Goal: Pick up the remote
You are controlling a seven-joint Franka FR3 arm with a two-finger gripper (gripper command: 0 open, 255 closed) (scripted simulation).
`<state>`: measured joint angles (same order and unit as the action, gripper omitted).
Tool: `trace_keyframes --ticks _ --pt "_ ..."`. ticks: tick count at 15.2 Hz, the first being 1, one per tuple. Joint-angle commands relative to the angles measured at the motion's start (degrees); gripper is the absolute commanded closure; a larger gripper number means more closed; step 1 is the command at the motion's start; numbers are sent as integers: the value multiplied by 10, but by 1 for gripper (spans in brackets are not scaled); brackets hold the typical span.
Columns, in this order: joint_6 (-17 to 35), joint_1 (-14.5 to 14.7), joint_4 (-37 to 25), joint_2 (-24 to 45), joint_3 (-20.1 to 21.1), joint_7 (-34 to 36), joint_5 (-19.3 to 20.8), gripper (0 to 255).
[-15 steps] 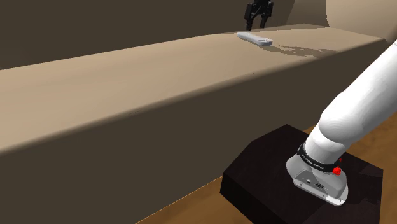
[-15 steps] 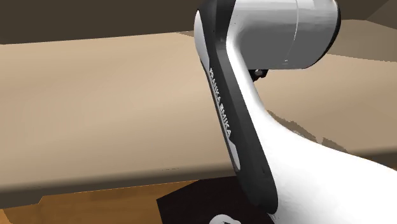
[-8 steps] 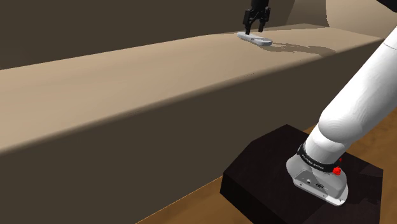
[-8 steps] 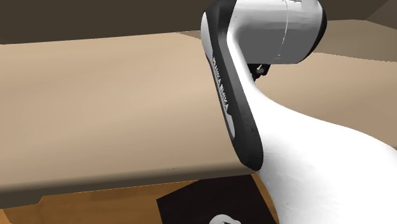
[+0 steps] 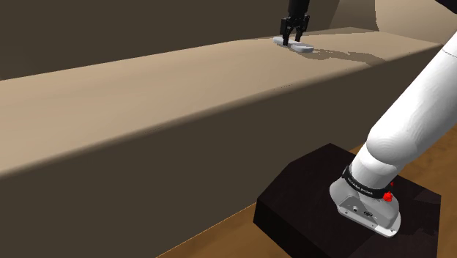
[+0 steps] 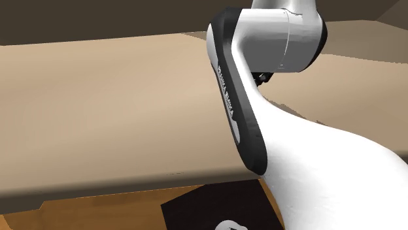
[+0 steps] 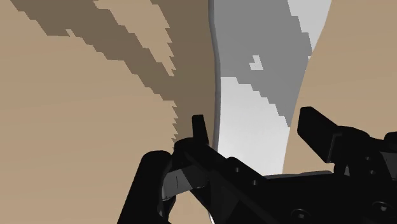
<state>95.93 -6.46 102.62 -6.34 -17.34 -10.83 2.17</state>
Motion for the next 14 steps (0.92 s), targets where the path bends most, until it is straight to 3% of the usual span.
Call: trace_keyframes --ticks 1,6,14 --pt "0 0 1 0 0 0 0 255" --pt "0 0 1 0 0 0 0 255" --pt "-64 0 -75 13 -1 -4 -4 255"
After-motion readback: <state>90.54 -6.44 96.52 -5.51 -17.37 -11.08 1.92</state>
